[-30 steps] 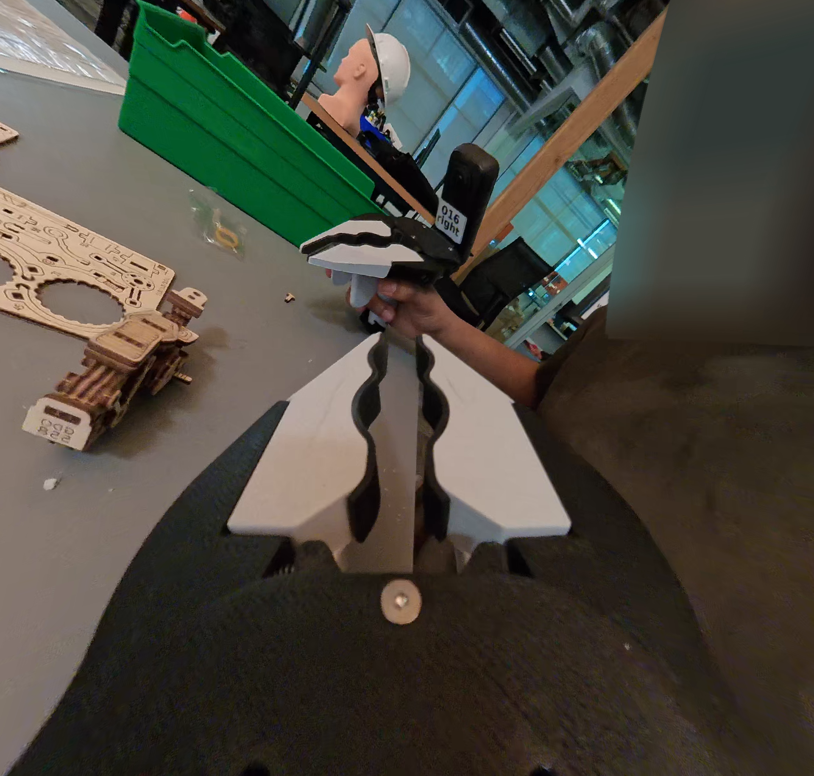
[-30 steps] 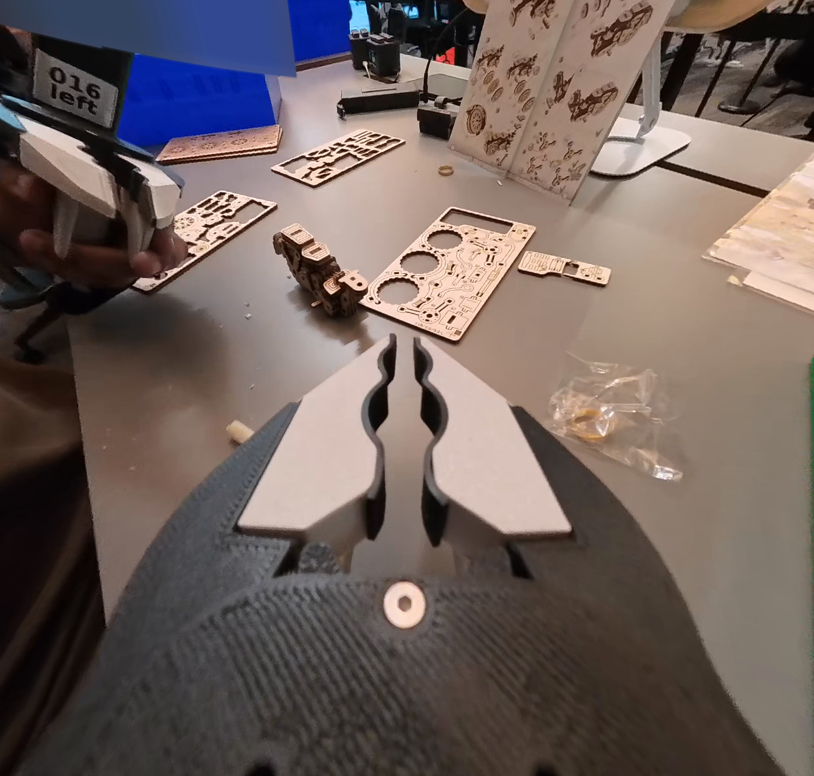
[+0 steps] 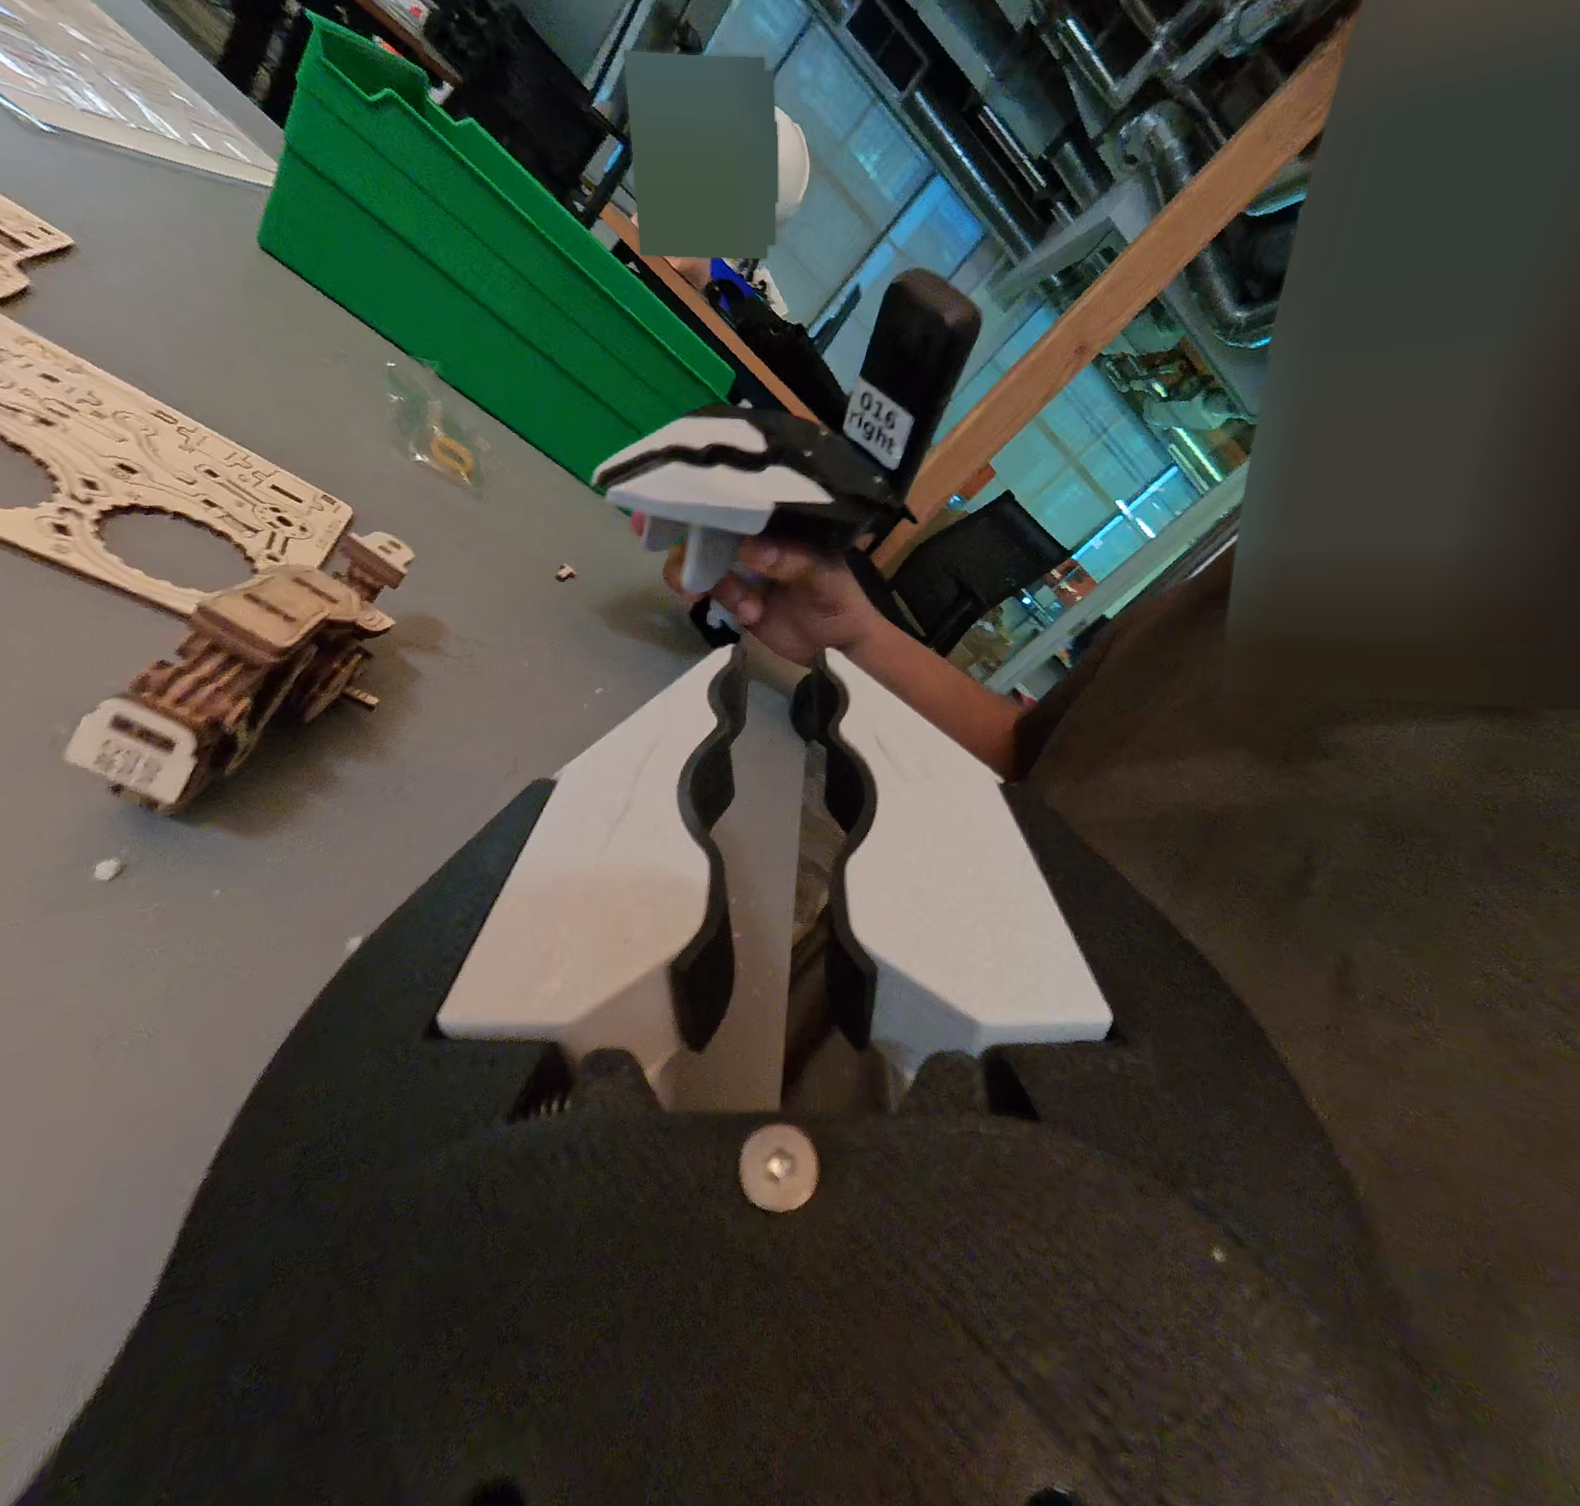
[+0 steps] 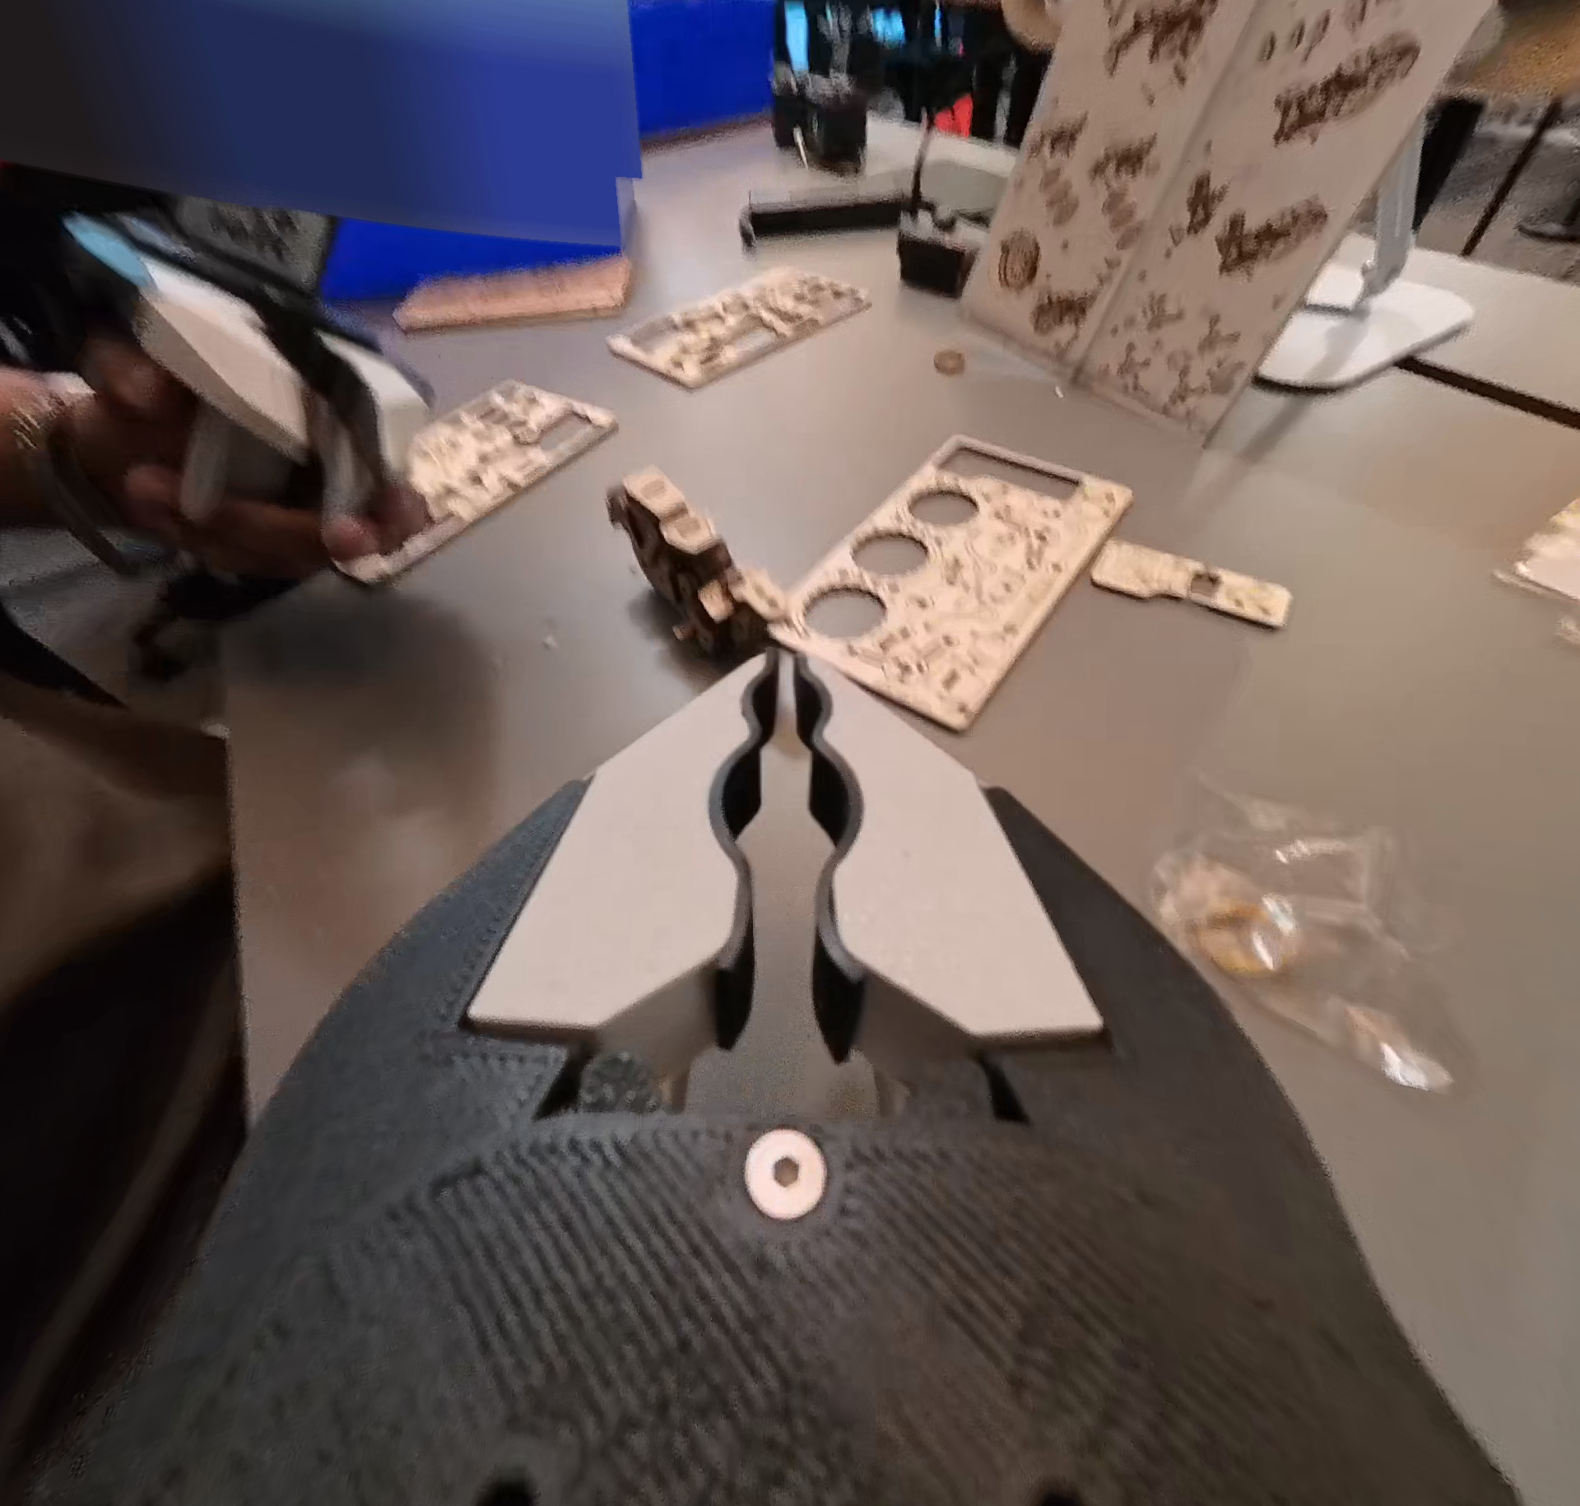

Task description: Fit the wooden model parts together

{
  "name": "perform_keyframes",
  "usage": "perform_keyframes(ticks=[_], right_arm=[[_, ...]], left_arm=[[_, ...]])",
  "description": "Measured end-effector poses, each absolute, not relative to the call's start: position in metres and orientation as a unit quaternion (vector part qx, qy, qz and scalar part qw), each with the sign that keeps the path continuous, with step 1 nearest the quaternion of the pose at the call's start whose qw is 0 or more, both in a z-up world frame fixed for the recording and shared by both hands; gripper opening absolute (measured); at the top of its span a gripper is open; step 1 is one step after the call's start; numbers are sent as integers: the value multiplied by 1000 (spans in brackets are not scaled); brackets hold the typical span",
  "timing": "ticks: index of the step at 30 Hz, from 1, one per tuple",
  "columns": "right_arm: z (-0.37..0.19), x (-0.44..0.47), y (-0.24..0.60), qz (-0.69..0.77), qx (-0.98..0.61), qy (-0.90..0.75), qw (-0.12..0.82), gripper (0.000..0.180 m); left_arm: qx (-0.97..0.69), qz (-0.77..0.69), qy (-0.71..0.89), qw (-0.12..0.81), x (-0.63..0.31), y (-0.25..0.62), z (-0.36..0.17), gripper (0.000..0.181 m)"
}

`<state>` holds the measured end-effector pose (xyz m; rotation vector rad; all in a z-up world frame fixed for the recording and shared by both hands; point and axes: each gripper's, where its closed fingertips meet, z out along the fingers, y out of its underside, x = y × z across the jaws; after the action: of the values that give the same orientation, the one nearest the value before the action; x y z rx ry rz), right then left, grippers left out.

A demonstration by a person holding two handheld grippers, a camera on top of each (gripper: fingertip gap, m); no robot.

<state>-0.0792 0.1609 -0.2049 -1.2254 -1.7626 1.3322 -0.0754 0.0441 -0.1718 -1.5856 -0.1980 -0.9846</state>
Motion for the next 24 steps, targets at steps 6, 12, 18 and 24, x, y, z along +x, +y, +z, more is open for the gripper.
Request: perform_keyframes(ticks=[6, 12, 18, 24], right_arm=[[-193, -99, 128, 523, -424, -677, 296, 4], [-209, -103, 117, 476, -391, -724, 312, 2], [-208, -100, 128, 477, -397, -717, 317, 2], [-203, -95, 136, 497, -412, -697, 313, 1]], left_arm=[[-684, -384, -104, 612, -89, 31, -171, 13], [-676, -403, -115, 606, -90, 28, -171, 15], [-665, -417, -112, 609, -83, 32, -169, 20], [-668, -390, -108, 625, -85, 31, -165, 25]])
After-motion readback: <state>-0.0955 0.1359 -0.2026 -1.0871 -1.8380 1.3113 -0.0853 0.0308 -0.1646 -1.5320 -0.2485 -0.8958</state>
